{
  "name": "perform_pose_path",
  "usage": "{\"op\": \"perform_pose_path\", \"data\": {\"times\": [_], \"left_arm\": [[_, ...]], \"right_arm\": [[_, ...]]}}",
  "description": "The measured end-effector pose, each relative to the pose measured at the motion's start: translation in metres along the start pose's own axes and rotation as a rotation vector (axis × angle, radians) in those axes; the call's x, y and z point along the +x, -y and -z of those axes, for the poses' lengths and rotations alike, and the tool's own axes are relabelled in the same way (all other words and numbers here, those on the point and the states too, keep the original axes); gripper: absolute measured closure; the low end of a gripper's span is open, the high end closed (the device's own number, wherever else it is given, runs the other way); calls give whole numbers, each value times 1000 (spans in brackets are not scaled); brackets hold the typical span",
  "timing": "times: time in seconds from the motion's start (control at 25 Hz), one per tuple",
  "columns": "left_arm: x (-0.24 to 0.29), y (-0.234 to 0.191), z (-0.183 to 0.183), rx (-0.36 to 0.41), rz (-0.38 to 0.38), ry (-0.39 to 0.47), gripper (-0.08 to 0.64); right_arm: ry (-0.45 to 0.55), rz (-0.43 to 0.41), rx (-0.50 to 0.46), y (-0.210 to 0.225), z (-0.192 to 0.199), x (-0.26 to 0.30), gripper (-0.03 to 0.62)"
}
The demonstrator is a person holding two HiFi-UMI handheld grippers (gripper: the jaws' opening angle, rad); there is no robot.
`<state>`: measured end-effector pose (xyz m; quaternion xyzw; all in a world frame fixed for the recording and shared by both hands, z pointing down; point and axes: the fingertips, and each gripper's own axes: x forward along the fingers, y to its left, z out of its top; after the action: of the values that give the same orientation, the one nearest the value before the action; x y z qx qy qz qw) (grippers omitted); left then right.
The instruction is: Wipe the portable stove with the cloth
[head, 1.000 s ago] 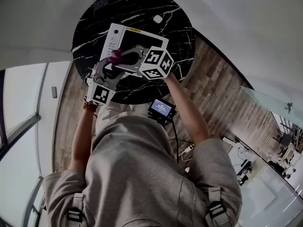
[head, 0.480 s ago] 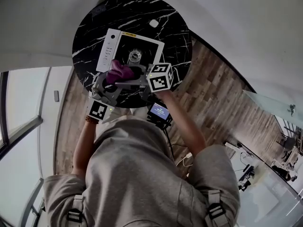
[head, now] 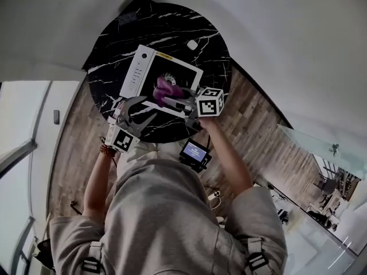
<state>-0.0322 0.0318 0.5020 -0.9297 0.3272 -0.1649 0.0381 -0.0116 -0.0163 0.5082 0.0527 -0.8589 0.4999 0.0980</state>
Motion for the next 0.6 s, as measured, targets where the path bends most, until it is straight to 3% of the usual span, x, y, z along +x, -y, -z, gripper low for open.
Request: {"op": "perform_pose_path", "data": {"times": [0.12, 0.24, 0.44, 0.6], "left_arm": [[6, -11, 33, -19, -10, -65, 348], [6, -6, 77, -60, -46, -193, 349], [16, -4, 129, -158, -168, -351, 358], [26, 2, 141, -256, -285, -404, 365]], "right_arm": [[-48, 225, -135, 58, -41, -30, 440], [-217, 420, -321, 113, -64, -31, 439], [-489, 522, -545, 170, -80, 7, 433], [-772, 552, -728, 212, -46, 12, 393]]}}
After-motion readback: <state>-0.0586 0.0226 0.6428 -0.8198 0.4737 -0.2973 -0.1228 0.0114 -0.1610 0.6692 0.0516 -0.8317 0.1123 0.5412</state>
